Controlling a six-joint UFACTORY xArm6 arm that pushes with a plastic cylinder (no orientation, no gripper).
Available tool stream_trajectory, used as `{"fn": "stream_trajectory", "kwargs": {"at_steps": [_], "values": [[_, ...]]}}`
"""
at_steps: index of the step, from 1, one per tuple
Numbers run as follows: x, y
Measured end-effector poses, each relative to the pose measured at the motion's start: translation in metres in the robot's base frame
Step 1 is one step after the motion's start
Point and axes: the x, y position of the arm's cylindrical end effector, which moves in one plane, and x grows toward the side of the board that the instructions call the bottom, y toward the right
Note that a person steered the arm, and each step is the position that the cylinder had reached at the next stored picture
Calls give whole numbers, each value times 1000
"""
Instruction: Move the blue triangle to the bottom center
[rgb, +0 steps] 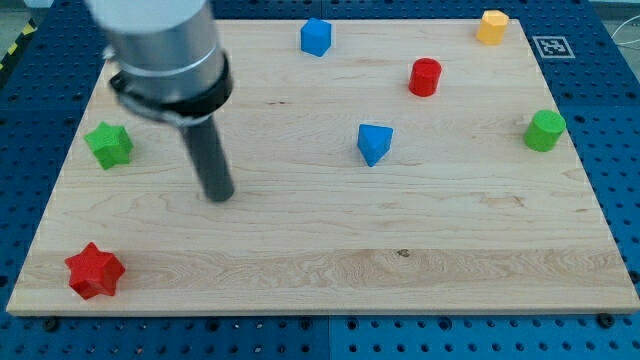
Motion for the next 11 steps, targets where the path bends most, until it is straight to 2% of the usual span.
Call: {"fn": "stream_trajectory", "kwargs": {"at_steps": [1,2,3,4,5,9,11], "values": [[-57,42],[-87,104],[-74,149],[-54,161],[-47,167],[53,181],[54,241]]}}
